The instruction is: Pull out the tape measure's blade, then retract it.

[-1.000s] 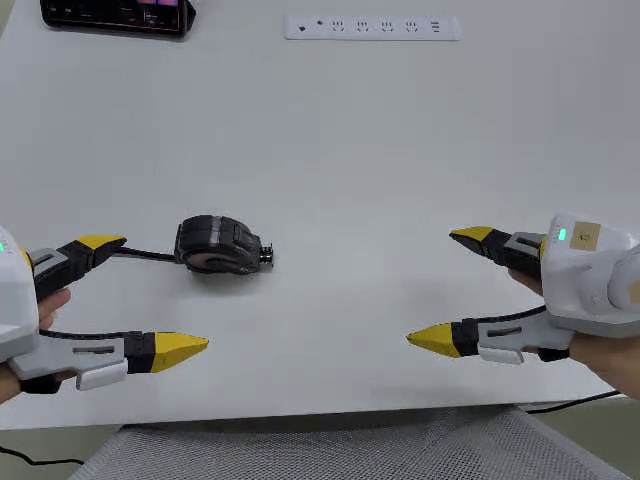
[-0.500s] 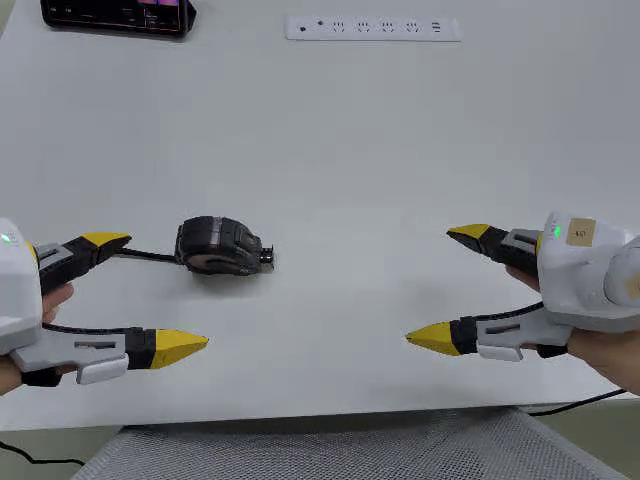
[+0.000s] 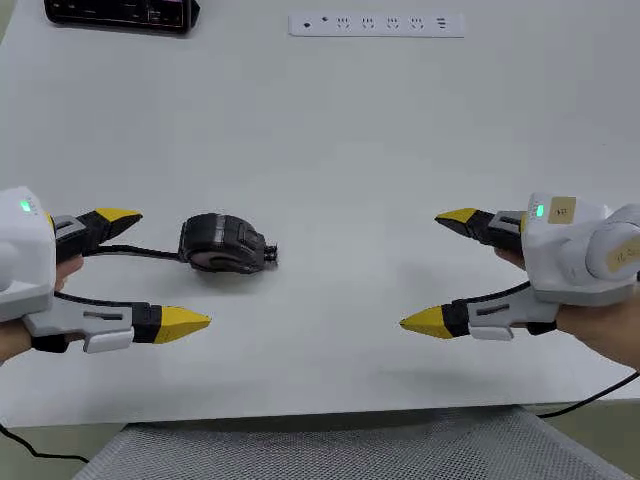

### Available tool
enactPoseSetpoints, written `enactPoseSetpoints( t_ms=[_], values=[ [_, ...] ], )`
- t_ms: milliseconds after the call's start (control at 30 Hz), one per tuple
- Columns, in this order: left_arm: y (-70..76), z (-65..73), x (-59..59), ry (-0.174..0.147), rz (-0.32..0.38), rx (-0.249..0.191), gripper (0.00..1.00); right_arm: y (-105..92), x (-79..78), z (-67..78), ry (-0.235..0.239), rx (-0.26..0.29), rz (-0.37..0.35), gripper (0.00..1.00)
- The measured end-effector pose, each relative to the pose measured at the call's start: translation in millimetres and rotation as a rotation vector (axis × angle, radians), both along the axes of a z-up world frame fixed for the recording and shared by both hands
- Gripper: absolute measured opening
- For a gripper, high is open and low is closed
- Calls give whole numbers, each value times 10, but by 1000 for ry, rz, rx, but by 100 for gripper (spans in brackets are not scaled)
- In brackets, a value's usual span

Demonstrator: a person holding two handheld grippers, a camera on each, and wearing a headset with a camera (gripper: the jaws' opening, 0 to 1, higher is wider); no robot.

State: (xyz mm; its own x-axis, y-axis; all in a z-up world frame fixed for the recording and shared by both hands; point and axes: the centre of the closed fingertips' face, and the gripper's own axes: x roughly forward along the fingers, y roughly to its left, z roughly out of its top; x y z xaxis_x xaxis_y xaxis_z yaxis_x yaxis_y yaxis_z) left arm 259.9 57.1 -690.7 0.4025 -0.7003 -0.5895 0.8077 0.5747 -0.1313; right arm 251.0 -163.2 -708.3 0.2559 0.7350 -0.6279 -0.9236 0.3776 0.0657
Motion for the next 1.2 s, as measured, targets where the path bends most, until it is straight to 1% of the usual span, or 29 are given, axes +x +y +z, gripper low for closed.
enactPoseSetpoints(
  t_ms=[167, 300, 533, 567, 633, 733, 1000, 1200],
  values=[
    [-42, -33, 45, -4, -41, 29, 88, 58, 12, -32, -1, -16, 33, 79],
    [-70, -61, 82, -4, -65, 45, 88, 99, 32, -43, 0, -23, 54, 79],
    [-103, -127, 111, -3, -115, 86, 88, 163, 74, -62, -2, -36, 88, 79],
    [-111, -137, 115, 2, -123, 92, 88, 176, 84, -63, -2, -36, 92, 79],
    [-124, -134, 131, 1, -131, 94, 86, 197, 91, -66, 0, -37, 99, 79],
    [-134, -170, 153, 1, -154, 119, 86, 238, 107, -80, 2, -41, 113, 79],
    [-146, -279, 182, 16, -205, 177, 84, 339, 131, -100, 7, -37, 133, 78],
    [-143, -345, 215, 30, -234, 217, 78, 400, 129, -124, 12, -39, 150, 78]
  ],
)
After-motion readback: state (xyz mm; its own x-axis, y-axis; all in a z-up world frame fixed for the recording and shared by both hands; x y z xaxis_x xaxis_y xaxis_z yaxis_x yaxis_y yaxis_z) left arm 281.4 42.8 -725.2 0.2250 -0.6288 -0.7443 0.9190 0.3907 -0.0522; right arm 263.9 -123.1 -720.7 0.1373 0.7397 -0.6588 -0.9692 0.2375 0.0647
